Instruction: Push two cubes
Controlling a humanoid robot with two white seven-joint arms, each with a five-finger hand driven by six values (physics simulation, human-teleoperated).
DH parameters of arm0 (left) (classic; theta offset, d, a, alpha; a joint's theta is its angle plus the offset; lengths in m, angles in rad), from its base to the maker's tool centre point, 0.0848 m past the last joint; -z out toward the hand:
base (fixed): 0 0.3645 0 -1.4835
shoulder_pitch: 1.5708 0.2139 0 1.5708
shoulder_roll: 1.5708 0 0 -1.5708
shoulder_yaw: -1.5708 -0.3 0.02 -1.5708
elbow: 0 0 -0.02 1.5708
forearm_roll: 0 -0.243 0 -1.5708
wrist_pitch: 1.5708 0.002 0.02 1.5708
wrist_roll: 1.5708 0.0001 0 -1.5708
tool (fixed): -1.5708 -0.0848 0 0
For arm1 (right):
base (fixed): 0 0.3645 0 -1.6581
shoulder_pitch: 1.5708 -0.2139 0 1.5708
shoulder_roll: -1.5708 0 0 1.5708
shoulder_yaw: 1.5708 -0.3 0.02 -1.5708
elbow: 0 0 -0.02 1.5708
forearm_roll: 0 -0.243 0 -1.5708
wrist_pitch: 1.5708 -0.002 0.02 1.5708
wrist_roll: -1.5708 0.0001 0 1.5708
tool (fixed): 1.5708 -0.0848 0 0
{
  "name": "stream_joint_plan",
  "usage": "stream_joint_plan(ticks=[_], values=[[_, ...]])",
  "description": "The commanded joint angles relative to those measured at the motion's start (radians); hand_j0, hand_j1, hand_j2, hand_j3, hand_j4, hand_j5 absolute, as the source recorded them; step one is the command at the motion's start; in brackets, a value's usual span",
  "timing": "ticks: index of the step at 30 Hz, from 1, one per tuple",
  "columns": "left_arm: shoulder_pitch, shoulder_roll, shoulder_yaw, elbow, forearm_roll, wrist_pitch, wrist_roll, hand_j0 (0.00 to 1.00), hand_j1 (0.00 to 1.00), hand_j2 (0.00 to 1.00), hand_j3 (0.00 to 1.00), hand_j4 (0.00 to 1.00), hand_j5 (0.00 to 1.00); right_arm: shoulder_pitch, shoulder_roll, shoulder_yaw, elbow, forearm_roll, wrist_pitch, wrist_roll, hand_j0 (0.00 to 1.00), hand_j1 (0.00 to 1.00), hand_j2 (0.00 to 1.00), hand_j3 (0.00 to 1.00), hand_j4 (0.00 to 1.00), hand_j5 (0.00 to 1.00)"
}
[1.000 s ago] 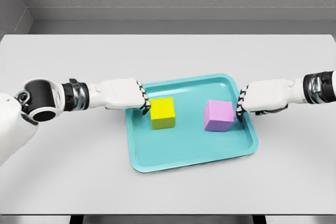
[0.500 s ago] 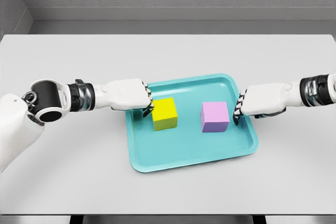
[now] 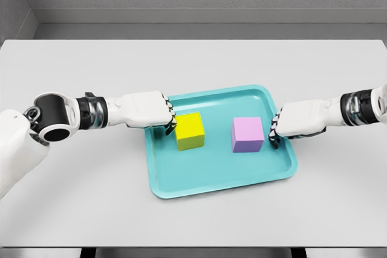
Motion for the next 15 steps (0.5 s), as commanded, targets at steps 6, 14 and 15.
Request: stream_joint_plan(ticks=[6,14,15], values=[[0.002,0.033,-0.007,-0.005,-0.024,-0.028,-0.002,0.46,0.46,0.46,0.46,0.46,0.46,-0.003,0.036,0.014,0.044,0.020,0.002,0.000,0.48,0.48,0.48,0.48,0.48,0.48],[0.002,0.036,-0.004,-0.003,-0.025,-0.028,-0.002,0.46,0.46,0.46,0.46,0.46,0.46,-0.005,0.052,0.035,0.069,0.034,0.002,-0.002,0.48,0.48,0.48,0.48,0.48,0.48],[0.002,0.039,-0.004,-0.003,-0.025,-0.028,-0.002,0.46,0.46,0.46,0.46,0.46,0.46,-0.005,0.052,0.035,0.069,0.034,0.002,0.000,0.48,0.48,0.48,0.48,0.48,0.48]])
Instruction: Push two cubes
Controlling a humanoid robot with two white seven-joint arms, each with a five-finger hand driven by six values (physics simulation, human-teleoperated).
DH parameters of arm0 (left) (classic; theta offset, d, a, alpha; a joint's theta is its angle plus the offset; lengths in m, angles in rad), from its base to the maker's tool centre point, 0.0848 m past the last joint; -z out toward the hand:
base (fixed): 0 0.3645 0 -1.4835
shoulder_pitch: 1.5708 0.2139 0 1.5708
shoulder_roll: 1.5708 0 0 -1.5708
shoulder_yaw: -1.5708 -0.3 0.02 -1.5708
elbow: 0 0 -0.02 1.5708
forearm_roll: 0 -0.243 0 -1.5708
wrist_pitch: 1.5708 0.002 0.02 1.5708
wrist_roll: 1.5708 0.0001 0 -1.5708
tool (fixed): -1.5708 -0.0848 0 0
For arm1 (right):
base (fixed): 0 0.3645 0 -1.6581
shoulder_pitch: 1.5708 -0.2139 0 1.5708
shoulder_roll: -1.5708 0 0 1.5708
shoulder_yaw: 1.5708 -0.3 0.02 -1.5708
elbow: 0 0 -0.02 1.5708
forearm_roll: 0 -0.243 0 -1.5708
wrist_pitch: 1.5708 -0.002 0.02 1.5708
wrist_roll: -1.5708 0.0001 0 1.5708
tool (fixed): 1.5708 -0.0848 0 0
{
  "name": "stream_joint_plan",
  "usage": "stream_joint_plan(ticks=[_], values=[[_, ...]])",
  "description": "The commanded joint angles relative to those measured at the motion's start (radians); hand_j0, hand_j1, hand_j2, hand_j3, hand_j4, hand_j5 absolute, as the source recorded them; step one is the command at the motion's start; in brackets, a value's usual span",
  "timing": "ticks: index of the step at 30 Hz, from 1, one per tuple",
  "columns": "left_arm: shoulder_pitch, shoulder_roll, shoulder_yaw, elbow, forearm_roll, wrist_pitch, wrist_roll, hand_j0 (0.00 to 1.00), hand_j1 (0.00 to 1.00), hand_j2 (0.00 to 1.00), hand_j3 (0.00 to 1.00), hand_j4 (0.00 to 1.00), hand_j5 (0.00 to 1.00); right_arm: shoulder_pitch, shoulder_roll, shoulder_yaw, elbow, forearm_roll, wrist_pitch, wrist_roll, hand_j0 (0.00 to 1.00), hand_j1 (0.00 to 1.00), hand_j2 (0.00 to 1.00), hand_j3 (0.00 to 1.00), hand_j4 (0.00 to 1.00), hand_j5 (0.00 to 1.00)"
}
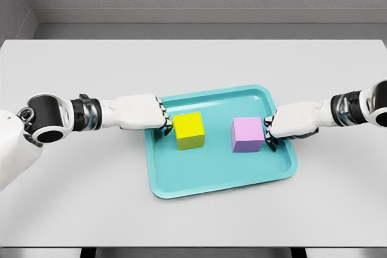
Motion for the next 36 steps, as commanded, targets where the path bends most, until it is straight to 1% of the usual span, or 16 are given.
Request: stream_joint_plan(ticks=[1,15,17,22,36], values=[[-0.002,0.004,0.002,0.000,0.001,0.000,0.000,0.46,0.46,0.46,0.46,0.46,0.46,0.000,0.001,0.003,0.007,0.034,-0.001,0.001,0.48,0.48,0.48,0.48,0.48,0.48],[-0.002,0.000,-0.004,-0.010,-0.004,0.000,0.000,0.46,0.46,0.46,0.46,0.46,0.46,-0.023,0.018,0.000,-0.007,0.034,-0.001,-0.001,0.48,0.48,0.48,0.48,0.48,0.48],[-0.002,-0.002,-0.005,-0.018,-0.031,0.000,0.000,0.46,0.46,0.46,0.46,0.46,0.46,-0.025,0.021,0.000,-0.007,0.034,-0.001,-0.001,0.48,0.48,0.48,0.48,0.48,0.48],[0.005,0.000,-0.005,-0.018,-0.033,0.000,0.000,0.46,0.46,0.46,0.46,0.46,0.46,-0.031,0.026,0.000,-0.016,0.034,-0.001,-0.001,0.48,0.48,0.48,0.48,0.48,0.48],[0.008,-0.013,-0.007,0.006,-0.041,0.000,0.000,0.46,0.46,0.46,0.46,0.46,0.46,-0.038,0.061,0.009,-0.015,0.034,-0.001,0.001,0.48,0.48,0.48,0.48,0.48,0.48]])
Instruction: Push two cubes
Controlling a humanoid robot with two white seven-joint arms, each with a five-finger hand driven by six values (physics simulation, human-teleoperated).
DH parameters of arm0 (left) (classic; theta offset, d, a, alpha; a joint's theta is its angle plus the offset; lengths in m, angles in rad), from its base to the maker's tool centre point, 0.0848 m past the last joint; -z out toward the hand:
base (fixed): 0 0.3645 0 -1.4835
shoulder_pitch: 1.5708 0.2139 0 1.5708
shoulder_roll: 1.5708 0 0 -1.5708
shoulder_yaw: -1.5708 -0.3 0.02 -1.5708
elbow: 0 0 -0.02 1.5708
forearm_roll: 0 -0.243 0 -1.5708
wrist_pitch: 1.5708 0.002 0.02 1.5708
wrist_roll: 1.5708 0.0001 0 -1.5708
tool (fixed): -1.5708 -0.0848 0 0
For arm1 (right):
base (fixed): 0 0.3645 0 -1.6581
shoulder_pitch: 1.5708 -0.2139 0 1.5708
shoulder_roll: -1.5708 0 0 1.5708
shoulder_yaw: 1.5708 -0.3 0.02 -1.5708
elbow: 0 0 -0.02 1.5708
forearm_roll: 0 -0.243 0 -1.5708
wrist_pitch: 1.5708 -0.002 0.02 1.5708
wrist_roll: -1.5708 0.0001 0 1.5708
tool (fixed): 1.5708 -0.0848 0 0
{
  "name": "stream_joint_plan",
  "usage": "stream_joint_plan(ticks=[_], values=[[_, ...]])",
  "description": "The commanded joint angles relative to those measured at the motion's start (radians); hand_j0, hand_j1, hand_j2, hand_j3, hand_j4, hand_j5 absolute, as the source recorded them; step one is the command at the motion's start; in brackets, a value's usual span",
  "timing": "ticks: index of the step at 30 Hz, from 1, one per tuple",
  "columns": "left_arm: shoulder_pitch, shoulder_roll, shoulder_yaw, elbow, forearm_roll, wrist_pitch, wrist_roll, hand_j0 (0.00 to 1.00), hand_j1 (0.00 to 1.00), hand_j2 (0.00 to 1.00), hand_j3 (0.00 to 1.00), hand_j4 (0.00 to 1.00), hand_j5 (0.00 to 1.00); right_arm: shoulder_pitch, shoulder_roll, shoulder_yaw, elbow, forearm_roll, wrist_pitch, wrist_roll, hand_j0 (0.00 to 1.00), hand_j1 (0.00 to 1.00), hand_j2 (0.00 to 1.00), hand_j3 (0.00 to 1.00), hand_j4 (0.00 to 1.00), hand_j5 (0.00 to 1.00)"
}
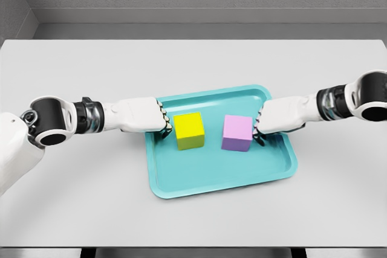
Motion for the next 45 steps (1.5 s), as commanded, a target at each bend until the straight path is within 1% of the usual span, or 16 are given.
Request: stream_joint_plan(ticks=[1,2,9,12,15,16,24,26,28,30,35,38,42,45], values=[[-0.002,-0.002,0.000,0.008,0.000,0.002,0.000,0.46,0.46,0.46,0.46,0.46,0.46,0.000,0.012,0.003,0.001,-0.002,0.001,0.000,0.48,0.48,0.48,0.48,0.48,0.48],[-0.002,-0.007,0.000,0.019,-0.002,0.002,0.000,0.46,0.46,0.46,0.46,0.46,0.46,0.000,0.016,0.005,0.001,-0.002,0.001,0.000,0.48,0.48,0.48,0.48,0.48,0.48],[-0.002,-0.028,0.000,0.016,-0.004,0.002,0.000,0.46,0.46,0.46,0.46,0.46,0.46,-0.002,0.019,0.006,0.005,-0.002,0.001,0.000,0.48,0.48,0.48,0.48,0.48,0.48],[-0.002,-0.036,0.000,0.018,-0.005,0.002,0.000,0.46,0.46,0.46,0.46,0.46,0.46,-0.006,0.034,0.008,0.009,-0.002,0.001,0.000,0.48,0.48,0.48,0.48,0.48,0.48],[-0.002,-0.045,-0.001,0.018,-0.022,0.002,0.000,0.46,0.46,0.46,0.46,0.46,0.46,-0.006,0.040,0.009,0.011,-0.002,0.001,0.000,0.48,0.48,0.48,0.48,0.48,0.48],[-0.002,-0.050,0.000,0.018,-0.039,0.002,0.000,0.46,0.46,0.46,0.46,0.46,0.46,-0.006,0.040,0.009,0.012,-0.002,0.001,0.000,0.48,0.48,0.48,0.48,0.48,0.48],[-0.003,-0.068,-0.013,0.021,-0.062,0.002,0.000,0.46,0.46,0.46,0.46,0.46,0.46,-0.014,0.028,0.029,0.012,0.000,0.001,0.000,0.48,0.48,0.48,0.48,0.48,0.48],[-0.003,-0.074,-0.013,0.028,-0.063,0.002,0.000,0.46,0.46,0.46,0.46,0.46,0.46,-0.014,0.028,0.034,0.014,0.000,0.001,0.000,0.45,0.45,0.45,0.45,0.45,0.45],[-0.005,-0.077,-0.013,0.036,-0.068,0.002,0.000,0.46,0.46,0.46,0.46,0.46,0.46,-0.015,0.029,0.049,0.041,0.004,0.001,0.000,0.44,0.44,0.44,0.44,0.44,0.44],[-0.008,-0.077,-0.013,0.039,-0.068,0.002,0.000,0.46,0.46,0.46,0.46,0.46,0.46,-0.014,0.034,0.058,0.054,0.006,0.001,0.000,0.44,0.44,0.44,0.44,0.44,0.44],[-0.009,-0.085,-0.013,0.047,-0.068,0.002,0.000,0.45,0.45,0.45,0.45,0.45,0.45,-0.020,0.042,0.072,0.057,0.006,0.001,0.000,0.40,0.40,0.40,0.40,0.40,0.40],[-0.011,-0.087,-0.013,0.048,-0.069,0.002,0.000,0.45,0.45,0.45,0.45,0.45,0.45,-0.029,0.063,0.080,0.069,0.007,0.001,0.001,0.38,0.38,0.38,0.38,0.38,0.38],[-0.012,-0.104,-0.013,0.053,-0.085,0.002,0.000,0.45,0.45,0.45,0.45,0.45,0.45,-0.049,0.069,0.092,0.077,0.007,0.001,0.001,0.38,0.38,0.38,0.38,0.38,0.38],[-0.014,-0.113,-0.015,0.071,-0.085,0.002,0.000,0.45,0.45,0.45,0.45,0.45,0.45,-0.054,0.069,0.092,0.077,0.007,0.001,0.001,0.38,0.38,0.38,0.38,0.38,0.38]])
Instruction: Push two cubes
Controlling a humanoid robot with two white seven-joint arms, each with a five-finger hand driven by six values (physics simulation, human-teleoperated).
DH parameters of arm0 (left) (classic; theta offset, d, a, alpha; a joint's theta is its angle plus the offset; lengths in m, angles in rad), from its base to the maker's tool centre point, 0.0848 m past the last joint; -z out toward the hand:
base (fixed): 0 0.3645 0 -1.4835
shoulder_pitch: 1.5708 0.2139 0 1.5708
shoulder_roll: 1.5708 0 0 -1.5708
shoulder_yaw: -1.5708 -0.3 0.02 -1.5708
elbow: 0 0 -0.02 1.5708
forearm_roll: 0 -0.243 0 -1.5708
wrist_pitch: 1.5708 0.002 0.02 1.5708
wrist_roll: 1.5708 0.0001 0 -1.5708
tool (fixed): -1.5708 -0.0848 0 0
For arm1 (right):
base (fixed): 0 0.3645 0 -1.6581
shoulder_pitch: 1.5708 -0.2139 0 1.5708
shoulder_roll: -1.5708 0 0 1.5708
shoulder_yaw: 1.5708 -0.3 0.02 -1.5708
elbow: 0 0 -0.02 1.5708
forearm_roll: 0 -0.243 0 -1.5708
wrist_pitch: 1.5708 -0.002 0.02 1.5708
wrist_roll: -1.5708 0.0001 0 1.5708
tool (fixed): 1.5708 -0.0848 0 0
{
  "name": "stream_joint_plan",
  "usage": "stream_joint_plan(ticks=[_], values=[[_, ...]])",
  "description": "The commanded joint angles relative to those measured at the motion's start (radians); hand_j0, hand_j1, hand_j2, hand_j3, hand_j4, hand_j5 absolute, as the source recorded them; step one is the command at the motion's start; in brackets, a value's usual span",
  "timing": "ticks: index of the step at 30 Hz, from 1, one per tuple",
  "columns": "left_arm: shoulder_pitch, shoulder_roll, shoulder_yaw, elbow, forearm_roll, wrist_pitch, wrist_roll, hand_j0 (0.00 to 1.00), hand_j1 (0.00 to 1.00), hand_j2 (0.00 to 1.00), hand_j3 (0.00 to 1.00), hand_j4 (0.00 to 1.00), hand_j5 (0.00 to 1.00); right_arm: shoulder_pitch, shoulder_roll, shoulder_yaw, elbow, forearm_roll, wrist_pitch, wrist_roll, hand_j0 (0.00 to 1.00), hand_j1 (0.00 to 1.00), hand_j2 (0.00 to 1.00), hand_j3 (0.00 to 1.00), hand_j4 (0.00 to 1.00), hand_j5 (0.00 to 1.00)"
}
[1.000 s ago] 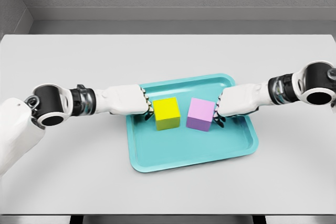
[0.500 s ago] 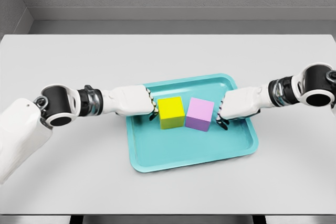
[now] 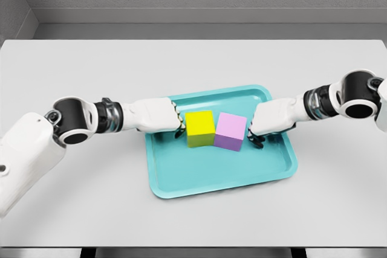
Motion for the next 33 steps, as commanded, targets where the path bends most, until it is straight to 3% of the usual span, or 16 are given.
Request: stream_joint_plan(ticks=[1,3,7,13,19,28,33], values=[[0.000,-0.007,-0.001,0.014,-0.002,0.000,0.000,0.45,0.45,0.45,0.45,0.45,0.45,-0.002,0.002,0.001,0.002,-0.004,0.001,0.000,0.38,0.38,0.38,0.38,0.38,0.38],[-0.002,-0.007,-0.001,0.022,-0.002,0.000,0.000,0.45,0.45,0.45,0.45,0.45,0.45,-0.002,0.002,0.001,0.001,-0.004,0.001,0.000,0.34,0.34,0.34,0.34,0.34,0.34],[-0.009,-0.007,-0.001,0.025,-0.002,0.000,0.000,0.45,0.45,0.45,0.45,0.45,0.45,-0.008,0.000,0.003,0.002,-0.002,0.001,0.002,0.17,0.17,0.17,0.17,0.17,0.17],[-0.014,-0.002,-0.013,0.031,-0.002,0.000,0.000,0.45,0.45,0.45,0.45,0.45,0.45,-0.008,0.023,0.024,0.016,-0.004,0.001,0.024,0.17,0.17,0.17,0.17,0.17,0.17],[-0.032,-0.033,-0.013,0.102,-0.002,0.000,0.000,0.45,0.45,0.45,0.45,0.45,0.45,-0.017,0.051,0.029,0.019,-0.004,0.001,0.024,0.17,0.17,0.17,0.17,0.17,0.17],[-0.046,-0.045,-0.013,0.112,-0.003,0.000,0.000,0.45,0.45,0.45,0.45,0.45,0.45,-0.018,0.049,0.029,0.038,-0.002,0.001,0.024,0.17,0.17,0.17,0.17,0.17,0.17],[-0.051,-0.043,-0.011,0.128,-0.003,0.000,0.000,0.44,0.44,0.44,0.44,0.44,0.44,-0.025,0.017,0.029,0.041,-0.004,0.001,0.024,0.17,0.17,0.17,0.17,0.17,0.17]])
